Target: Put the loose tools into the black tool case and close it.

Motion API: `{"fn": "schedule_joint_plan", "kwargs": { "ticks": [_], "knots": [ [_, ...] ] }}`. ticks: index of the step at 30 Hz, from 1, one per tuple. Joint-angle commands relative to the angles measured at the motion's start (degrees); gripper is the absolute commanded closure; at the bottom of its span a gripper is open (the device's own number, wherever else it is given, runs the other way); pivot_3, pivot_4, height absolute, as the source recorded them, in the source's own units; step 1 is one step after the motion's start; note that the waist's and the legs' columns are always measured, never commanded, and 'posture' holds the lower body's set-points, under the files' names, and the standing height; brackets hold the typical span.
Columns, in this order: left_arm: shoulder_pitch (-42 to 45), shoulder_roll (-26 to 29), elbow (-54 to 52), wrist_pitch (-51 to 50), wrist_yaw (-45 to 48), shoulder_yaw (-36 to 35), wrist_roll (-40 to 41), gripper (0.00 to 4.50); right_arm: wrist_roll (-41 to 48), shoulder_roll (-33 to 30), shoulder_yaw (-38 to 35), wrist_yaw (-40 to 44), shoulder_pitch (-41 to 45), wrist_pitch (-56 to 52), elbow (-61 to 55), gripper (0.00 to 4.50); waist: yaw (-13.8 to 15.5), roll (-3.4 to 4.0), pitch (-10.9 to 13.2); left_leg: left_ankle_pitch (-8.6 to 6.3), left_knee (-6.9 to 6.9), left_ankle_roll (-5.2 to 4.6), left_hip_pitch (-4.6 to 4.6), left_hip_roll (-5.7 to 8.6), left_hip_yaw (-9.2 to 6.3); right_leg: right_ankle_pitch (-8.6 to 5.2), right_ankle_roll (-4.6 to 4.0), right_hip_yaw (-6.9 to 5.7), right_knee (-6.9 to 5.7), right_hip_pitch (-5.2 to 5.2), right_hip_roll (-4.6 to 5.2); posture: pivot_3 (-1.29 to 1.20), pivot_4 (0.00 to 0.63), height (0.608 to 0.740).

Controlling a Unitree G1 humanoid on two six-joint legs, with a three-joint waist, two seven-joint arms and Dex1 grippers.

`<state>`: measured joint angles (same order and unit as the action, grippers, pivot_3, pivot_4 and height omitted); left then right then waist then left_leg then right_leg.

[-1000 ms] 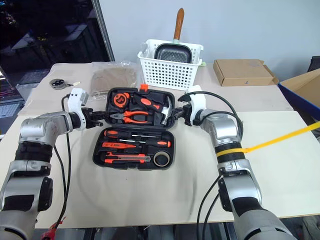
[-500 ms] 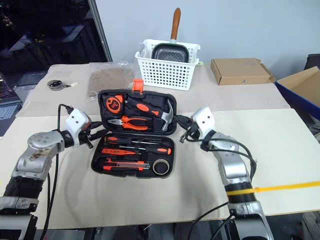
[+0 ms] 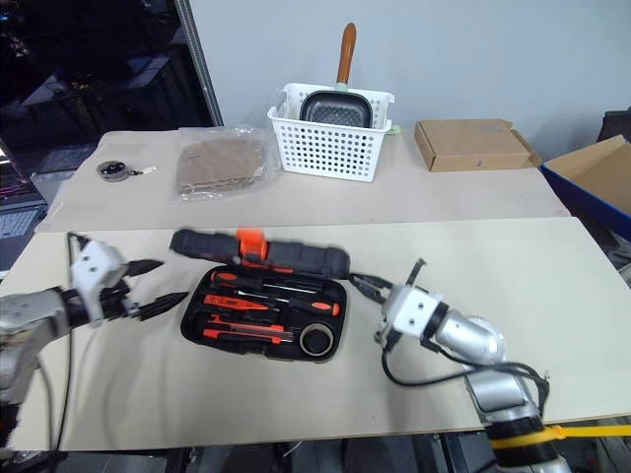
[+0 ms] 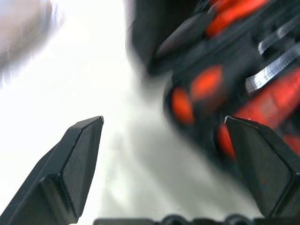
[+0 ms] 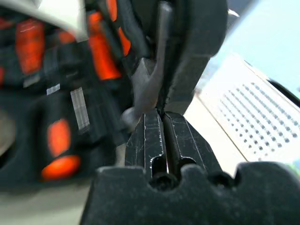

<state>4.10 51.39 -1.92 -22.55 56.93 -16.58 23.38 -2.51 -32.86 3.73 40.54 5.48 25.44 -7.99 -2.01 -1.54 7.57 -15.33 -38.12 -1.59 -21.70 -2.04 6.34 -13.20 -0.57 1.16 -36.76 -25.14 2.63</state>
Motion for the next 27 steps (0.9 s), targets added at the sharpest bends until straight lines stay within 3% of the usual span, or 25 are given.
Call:
{"fn": "schedule_joint_plan", "kwargs": {
  "ticks": [1, 4, 5, 6, 11, 18, 22, 25, 27],
  "knots": [
    [-2.1, 2.3, -7.5, -10.0, 3.2, -7.6, 10.8, 0.04, -2.9, -3.8, -1.4, -0.3, -2.6, 7.0, -0.8, 4.50, 0.4, -0.03, 0.0, -0.01, -0.04, -0.02, 0.02, 0.04, 0.00, -0.02, 0.03, -0.02, -0.01, 0.03, 0.05, 0.00, 0.150, 0.740],
    [-4.6, 4.4, -10.7, -11.7, 9.4, -11.7, 16.0, 0.04, 0.9, -7.4, -3.6, 1.6, -4.9, 4.7, -0.7, 4.50, 1.3, -0.04, 0.0, -0.06, -0.08, -0.09, 0.43, 0.10, 0.01, -0.06, 0.09, -0.06, 0.02, 0.42, 0.17, 0.00, 0.150, 0.740],
    [-5.3, 5.2, -11.7, -11.7, 11.4, -12.5, 16.8, 0.00, 2.1, -8.6, -4.2, 2.3, -5.1, 4.1, -0.7, 3.79, 1.4, -0.04, 0.0, -0.07, -0.08, -0.09, 0.64, 0.11, -0.01, -0.07, 0.07, -0.11, 0.04, 0.68, 0.17, 0.00, 0.150, 0.740],
    [-5.6, 5.4, -13.0, -11.4, 12.8, -13.3, 18.0, 0.00, 3.3, -9.8, -4.9, 3.0, -5.4, 3.1, -1.0, 3.62, 1.5, -0.05, 0.0, -0.08, -0.08, -0.09, 0.78, 0.10, -0.02, -0.09, 0.06, -0.15, 0.06, 0.83, 0.18, 0.00, 0.150, 0.740],
    [-7.6, 7.0, -17.5, -9.4, 18.3, -13.8, 19.8, 0.00, 10.4, -18.5, -6.1, 11.9, -11.3, -4.3, -5.2, 1.83, 1.4, -0.06, 0.0, -0.06, -0.06, -0.08, 0.99, 0.10, 0.02, -0.19, -0.03, -0.18, 0.03, 0.99, 0.26, 0.00, 0.150, 0.740],
    [-7.5, 5.9, -22.3, -9.6, 18.2, -13.0, 21.8, 0.00, 31.1, -26.0, -10.3, 17.3, -18.6, -29.2, -22.6, 1.83, 1.0, -0.11, 0.1, -0.06, 0.06, -0.07, 1.13, -0.09, 0.00, -0.37, 0.06, 0.06, -0.02, 1.03, -0.04, 0.00, 0.150, 0.740],
    [-9.0, 5.6, -24.4, -9.6, 18.4, -13.4, 22.4, 0.00, 34.9, -27.4, -3.6, 19.6, -15.3, -38.7, -29.1, 2.85, 1.2, -0.15, 0.1, -0.07, 0.06, -0.06, 1.20, -0.17, 0.03, -0.46, 0.21, 0.09, -0.02, 1.03, -0.08, 0.00, 0.150, 0.740],
    [-10.8, 5.5, -26.4, -8.5, 19.2, -14.1, 22.5, 0.00, 30.7, -24.2, 4.4, 20.6, -7.6, -41.3, -27.6, 3.95, 1.2, -0.22, 0.1, -0.07, 0.06, -0.05, 1.18, -0.17, 0.05, -0.46, 0.22, 0.07, 0.00, 1.00, -0.09, 0.00, 0.150, 0.740],
    [-11.7, 5.6, -28.0, -9.3, 19.3, -14.9, 23.7, 0.00, 28.0, -21.7, 9.4, 22.1, -2.0, -42.7, -25.6, 4.42, 1.3, -0.23, 0.1, -0.06, 0.06, -0.05, 1.17, -0.16, 0.10, -0.46, 0.22, 0.09, 0.03, 0.98, -0.07, 0.00, 0.150, 0.740]
  ]
}}
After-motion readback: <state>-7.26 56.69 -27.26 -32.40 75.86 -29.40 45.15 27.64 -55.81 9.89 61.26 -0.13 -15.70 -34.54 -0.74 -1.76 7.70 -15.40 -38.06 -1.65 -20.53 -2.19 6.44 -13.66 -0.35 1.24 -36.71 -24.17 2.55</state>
